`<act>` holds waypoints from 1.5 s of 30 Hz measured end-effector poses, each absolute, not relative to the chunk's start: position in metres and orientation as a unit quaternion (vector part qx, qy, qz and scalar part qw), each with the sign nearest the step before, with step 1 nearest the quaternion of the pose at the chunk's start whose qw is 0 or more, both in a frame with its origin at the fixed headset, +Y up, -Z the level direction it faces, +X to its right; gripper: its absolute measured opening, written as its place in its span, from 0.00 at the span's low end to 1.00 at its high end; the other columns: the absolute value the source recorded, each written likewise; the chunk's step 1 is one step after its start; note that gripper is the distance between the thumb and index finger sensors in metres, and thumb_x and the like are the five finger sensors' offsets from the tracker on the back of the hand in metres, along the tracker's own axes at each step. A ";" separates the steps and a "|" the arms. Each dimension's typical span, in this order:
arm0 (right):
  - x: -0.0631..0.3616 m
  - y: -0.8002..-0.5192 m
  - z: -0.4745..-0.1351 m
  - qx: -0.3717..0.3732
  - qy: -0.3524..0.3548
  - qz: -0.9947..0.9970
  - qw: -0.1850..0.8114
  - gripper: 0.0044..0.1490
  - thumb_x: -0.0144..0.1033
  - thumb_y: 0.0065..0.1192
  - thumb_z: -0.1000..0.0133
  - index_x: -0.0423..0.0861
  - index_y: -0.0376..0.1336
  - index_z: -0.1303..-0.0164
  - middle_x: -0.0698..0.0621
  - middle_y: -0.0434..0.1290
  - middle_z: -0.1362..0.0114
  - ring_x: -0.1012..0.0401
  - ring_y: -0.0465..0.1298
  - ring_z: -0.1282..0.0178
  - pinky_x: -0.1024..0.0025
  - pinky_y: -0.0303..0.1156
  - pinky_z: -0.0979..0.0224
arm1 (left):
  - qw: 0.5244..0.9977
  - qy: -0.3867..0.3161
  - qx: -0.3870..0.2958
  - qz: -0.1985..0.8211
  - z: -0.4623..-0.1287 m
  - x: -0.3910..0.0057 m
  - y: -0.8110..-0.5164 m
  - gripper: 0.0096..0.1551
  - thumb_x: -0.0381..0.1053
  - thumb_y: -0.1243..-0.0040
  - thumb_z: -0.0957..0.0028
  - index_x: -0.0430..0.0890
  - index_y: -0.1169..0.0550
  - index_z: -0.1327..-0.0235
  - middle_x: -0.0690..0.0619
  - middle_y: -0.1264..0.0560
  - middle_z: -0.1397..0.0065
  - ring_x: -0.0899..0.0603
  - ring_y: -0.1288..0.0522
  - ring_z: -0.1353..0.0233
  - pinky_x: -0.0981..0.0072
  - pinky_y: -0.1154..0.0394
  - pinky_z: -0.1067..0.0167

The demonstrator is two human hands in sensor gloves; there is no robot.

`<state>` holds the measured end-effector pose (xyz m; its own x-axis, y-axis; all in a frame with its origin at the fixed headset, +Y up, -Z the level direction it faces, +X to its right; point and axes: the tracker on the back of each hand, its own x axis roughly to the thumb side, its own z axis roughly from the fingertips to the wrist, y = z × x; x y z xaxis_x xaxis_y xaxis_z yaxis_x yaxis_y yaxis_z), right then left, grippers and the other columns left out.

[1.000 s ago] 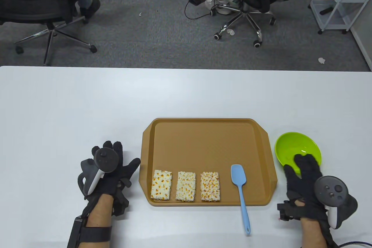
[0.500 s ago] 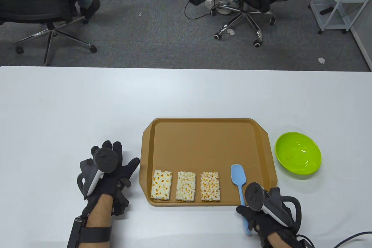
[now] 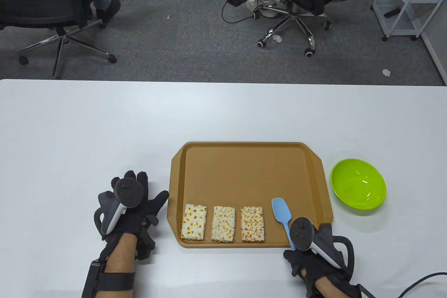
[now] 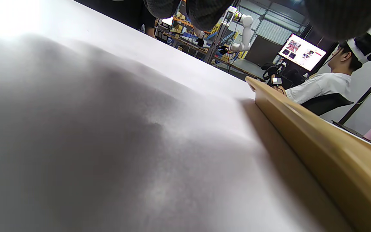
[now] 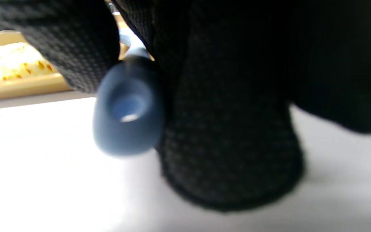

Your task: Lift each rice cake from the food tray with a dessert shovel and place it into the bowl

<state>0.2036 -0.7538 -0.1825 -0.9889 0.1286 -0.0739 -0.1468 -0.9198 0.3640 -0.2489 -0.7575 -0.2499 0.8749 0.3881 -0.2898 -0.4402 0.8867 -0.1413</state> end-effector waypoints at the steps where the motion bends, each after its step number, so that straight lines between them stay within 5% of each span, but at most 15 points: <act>1: 0.205 -0.754 -0.183 -0.028 0.192 0.977 0.086 0.44 0.52 0.70 0.58 0.39 0.63 0.37 0.50 0.88 0.64 0.59 0.92 0.79 0.62 0.88 0.71 | 0.963 0.127 -0.104 0.215 -0.250 -0.249 -0.758 0.56 0.78 0.45 0.60 0.53 0.44 0.22 0.46 0.55 0.12 0.29 0.62 0.17 0.25 0.61 0.27; 10: 0.239 -0.738 -0.192 -0.054 0.173 0.960 0.216 0.39 0.47 0.72 0.59 0.43 0.67 0.38 0.54 0.85 0.61 0.58 0.88 0.75 0.58 0.85 0.63 | 0.961 0.125 -0.102 0.223 -0.250 -0.249 -0.756 0.56 0.78 0.44 0.59 0.53 0.44 0.22 0.46 0.55 0.12 0.29 0.62 0.17 0.25 0.60 0.27; 16: 0.266 -0.721 -0.193 -0.102 0.012 0.949 0.298 0.35 0.41 0.70 0.59 0.52 0.68 0.38 0.54 0.81 0.51 0.57 0.86 0.64 0.55 0.83 0.56 | 0.961 0.122 -0.106 0.223 -0.250 -0.248 -0.756 0.56 0.78 0.45 0.59 0.53 0.43 0.21 0.45 0.55 0.12 0.29 0.62 0.17 0.25 0.60 0.27; 20: 0.274 -0.714 -0.190 -0.097 -0.074 0.933 0.338 0.33 0.38 0.68 0.59 0.55 0.69 0.40 0.54 0.78 0.48 0.56 0.83 0.63 0.60 0.81 0.62 | 0.962 0.121 -0.106 0.223 -0.250 -0.248 -0.756 0.55 0.78 0.45 0.59 0.53 0.44 0.21 0.45 0.55 0.12 0.29 0.61 0.17 0.25 0.60 0.27; 26: 0.276 -0.713 -0.190 -0.092 -0.091 0.930 0.345 0.33 0.38 0.68 0.59 0.56 0.69 0.40 0.54 0.78 0.47 0.57 0.82 0.62 0.63 0.80 0.65 | 0.962 0.121 -0.106 0.221 -0.250 -0.247 -0.757 0.56 0.78 0.45 0.60 0.53 0.44 0.22 0.44 0.55 0.12 0.29 0.61 0.16 0.25 0.59 0.27; 29: 0.277 -0.714 -0.190 -0.090 -0.090 0.928 0.350 0.33 0.39 0.68 0.58 0.56 0.69 0.40 0.54 0.78 0.47 0.57 0.82 0.62 0.65 0.80 0.67 | 0.961 0.144 -0.098 0.215 -0.248 -0.250 -0.756 0.59 0.83 0.49 0.62 0.53 0.45 0.21 0.42 0.51 0.12 0.27 0.49 0.17 0.26 0.46 0.27; 33: 0.276 -0.716 -0.192 -0.081 -0.076 0.928 0.356 0.32 0.38 0.67 0.58 0.55 0.69 0.40 0.54 0.78 0.47 0.57 0.82 0.63 0.66 0.80 0.70 | 0.949 0.179 -0.069 0.252 -0.245 -0.254 -0.754 0.58 0.83 0.49 0.61 0.50 0.40 0.23 0.36 0.38 0.20 0.31 0.25 0.32 0.41 0.23 0.45; 35: 0.274 -0.717 -0.192 -0.075 -0.076 0.931 0.350 0.32 0.39 0.67 0.58 0.55 0.69 0.40 0.54 0.78 0.47 0.58 0.82 0.63 0.66 0.80 0.70 | 0.940 0.195 -0.055 0.273 -0.245 -0.254 -0.755 0.57 0.82 0.48 0.61 0.47 0.35 0.26 0.36 0.29 0.28 0.36 0.15 0.48 0.51 0.15 0.60; 38: 0.273 -0.718 -0.193 -0.073 -0.072 0.932 0.347 0.32 0.39 0.67 0.58 0.55 0.69 0.39 0.54 0.78 0.46 0.58 0.82 0.63 0.66 0.80 0.70 | 0.912 0.211 -0.100 0.339 -0.245 -0.249 -0.765 0.55 0.80 0.45 0.59 0.43 0.31 0.29 0.37 0.20 0.40 0.40 0.10 0.64 0.59 0.13 0.77; 45: 0.272 -0.722 -0.195 -0.069 -0.048 0.933 0.350 0.33 0.38 0.67 0.58 0.54 0.69 0.39 0.53 0.78 0.47 0.57 0.82 0.65 0.66 0.80 0.70 | 0.915 0.174 -0.180 0.317 -0.249 -0.225 -0.776 0.46 0.72 0.48 0.52 0.39 0.30 0.32 0.43 0.13 0.60 0.44 0.09 0.75 0.61 0.14 0.87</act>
<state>0.2719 -0.7223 -0.1950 -0.7459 0.6591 -0.0958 -0.6458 -0.7509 -0.1380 -0.2246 -0.7762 -0.2494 0.7385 0.5167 -0.4331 -0.6422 0.7347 -0.2187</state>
